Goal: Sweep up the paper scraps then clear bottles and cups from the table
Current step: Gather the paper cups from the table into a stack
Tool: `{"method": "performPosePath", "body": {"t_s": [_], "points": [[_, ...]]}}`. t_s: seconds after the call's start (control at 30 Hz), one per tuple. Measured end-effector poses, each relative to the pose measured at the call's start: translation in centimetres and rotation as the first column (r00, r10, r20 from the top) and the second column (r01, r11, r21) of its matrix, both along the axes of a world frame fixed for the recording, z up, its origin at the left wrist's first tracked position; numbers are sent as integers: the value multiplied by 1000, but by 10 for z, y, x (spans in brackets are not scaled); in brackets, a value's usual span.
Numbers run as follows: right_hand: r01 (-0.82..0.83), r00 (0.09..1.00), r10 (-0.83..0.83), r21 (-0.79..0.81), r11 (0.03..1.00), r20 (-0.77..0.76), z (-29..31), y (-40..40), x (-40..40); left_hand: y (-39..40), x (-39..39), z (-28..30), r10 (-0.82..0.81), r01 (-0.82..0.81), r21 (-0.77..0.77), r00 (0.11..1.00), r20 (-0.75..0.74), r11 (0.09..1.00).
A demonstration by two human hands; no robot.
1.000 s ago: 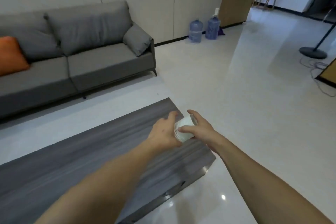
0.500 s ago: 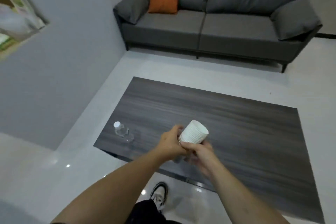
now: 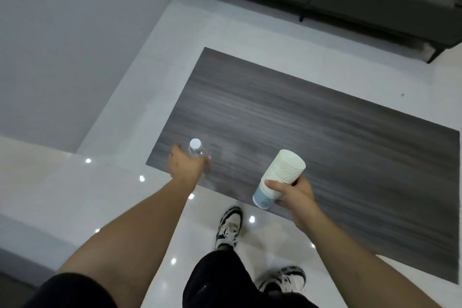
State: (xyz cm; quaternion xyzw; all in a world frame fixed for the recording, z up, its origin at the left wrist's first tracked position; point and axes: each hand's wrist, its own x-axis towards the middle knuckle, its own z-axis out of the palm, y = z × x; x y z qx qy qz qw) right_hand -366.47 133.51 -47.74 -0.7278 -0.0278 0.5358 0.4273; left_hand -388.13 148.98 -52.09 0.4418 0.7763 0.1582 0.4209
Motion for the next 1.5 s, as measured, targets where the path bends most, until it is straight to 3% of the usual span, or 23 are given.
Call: {"method": "performPosePath", "body": {"t_s": [0.13, 0.27, 0.33, 0.5, 0.63, 0.87, 1.0, 1.23, 1.5], "points": [[37, 998, -33, -65, 997, 55, -13, -9, 7, 19, 7, -35, -79, 75, 32, 985, 155, 997], [118, 989, -110, -88, 989, 98, -15, -25, 21, 29, 26, -40, -146, 143, 41, 985, 90, 989], [164, 981, -153, -91, 982, 117, -11, -32, 28, 28, 49, -32, -269, 266, 53, 960, 77, 963], [311, 939, -298, -53, 949, 170, 14, -57, 58, -3, 153, 8, -683, 681, 58, 722, 112, 730], [462, 861, -464, 60, 885, 208, 53, -104, 98, -56, 257, 62, -826, 817, 134, 541, 160, 561], [710, 588, -752, 254, 656, 298, 132, -253, 188, -217, 414, 173, -973, 921, 343, 122, 197, 184], [777, 428, -845, 345, 526, 322, 175, -369, 233, -337, 490, 239, -986, 887, 462, -103, 133, -31], [808, 163, -929, 496, 319, 332, 240, -571, 279, -561, 580, 320, -899, 749, 627, -403, 171, -216], [858, -171, -933, 513, 17, 317, 247, -756, 276, -776, 623, 317, -719, 623, 648, -676, 162, -439]]}}
